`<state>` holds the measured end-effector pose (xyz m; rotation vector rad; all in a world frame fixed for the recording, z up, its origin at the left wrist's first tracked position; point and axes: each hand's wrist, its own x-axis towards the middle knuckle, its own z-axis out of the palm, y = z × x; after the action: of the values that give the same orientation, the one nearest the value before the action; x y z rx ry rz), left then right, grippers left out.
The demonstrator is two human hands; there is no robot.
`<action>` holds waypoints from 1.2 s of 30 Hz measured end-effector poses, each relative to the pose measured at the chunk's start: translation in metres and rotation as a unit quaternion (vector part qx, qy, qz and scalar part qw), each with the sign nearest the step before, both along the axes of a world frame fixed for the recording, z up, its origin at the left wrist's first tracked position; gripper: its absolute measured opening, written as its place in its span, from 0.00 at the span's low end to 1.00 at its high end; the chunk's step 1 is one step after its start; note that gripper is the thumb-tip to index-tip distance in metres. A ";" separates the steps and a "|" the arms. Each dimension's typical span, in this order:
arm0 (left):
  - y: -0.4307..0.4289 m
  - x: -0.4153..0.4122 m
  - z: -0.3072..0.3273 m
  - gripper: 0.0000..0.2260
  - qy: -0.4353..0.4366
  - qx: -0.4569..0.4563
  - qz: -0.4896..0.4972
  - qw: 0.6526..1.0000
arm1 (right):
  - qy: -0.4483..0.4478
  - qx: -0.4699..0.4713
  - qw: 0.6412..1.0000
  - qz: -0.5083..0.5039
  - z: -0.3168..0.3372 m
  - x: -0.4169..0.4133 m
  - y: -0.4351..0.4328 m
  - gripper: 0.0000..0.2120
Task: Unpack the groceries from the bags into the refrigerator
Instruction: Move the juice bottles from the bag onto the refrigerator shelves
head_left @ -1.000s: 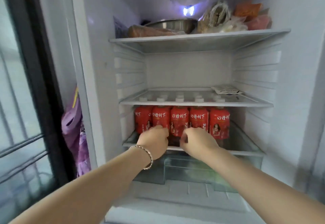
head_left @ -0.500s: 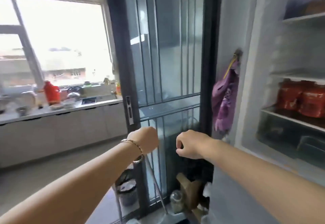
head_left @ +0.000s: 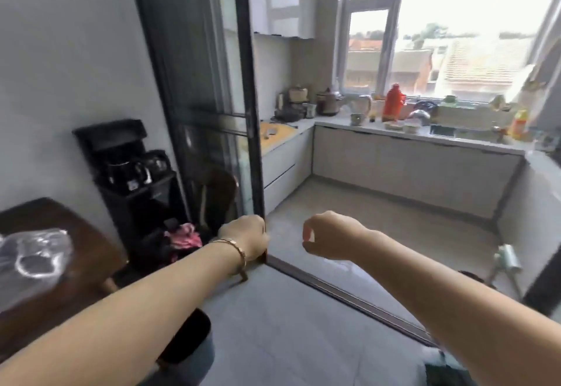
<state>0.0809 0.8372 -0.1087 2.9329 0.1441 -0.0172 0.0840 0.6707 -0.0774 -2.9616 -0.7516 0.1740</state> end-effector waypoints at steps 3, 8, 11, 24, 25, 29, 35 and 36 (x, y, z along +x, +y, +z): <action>0.123 -0.033 -0.011 0.13 0.005 0.009 0.093 0.996 | -0.005 0.000 0.996 0.091 -0.007 -0.001 0.133 0.13; 0.286 -0.089 -0.027 0.13 0.028 0.016 0.228 0.973 | 0.014 0.013 0.977 0.210 -0.026 -0.009 0.315 0.12; 0.366 -0.113 -0.037 0.14 0.028 0.027 0.286 0.957 | 0.013 0.030 0.965 0.261 -0.041 -0.012 0.408 0.11; 0.622 -0.142 -0.063 0.13 0.036 0.011 0.489 0.872 | 0.040 -0.043 0.882 0.468 -0.093 0.013 0.732 0.11; 0.637 -0.145 -0.066 0.13 0.035 0.004 0.500 0.865 | 0.049 -0.041 0.878 0.474 -0.097 0.012 0.750 0.09; 0.703 -0.157 -0.090 0.12 0.039 -0.027 0.534 0.844 | 0.103 -0.029 0.878 0.467 -0.127 0.003 0.825 0.14; 0.795 -0.165 -0.139 0.11 0.032 -0.041 0.525 0.850 | 0.126 -0.028 0.893 0.431 -0.171 0.001 0.912 0.11; 0.817 -0.164 -0.148 0.11 0.026 -0.046 0.517 0.854 | 0.139 -0.016 0.901 0.411 -0.181 0.000 0.930 0.11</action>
<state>-0.0834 1.6540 -0.2572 2.3721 1.6178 0.0574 0.0845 1.6005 -0.2587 -2.3494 -1.8839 0.6347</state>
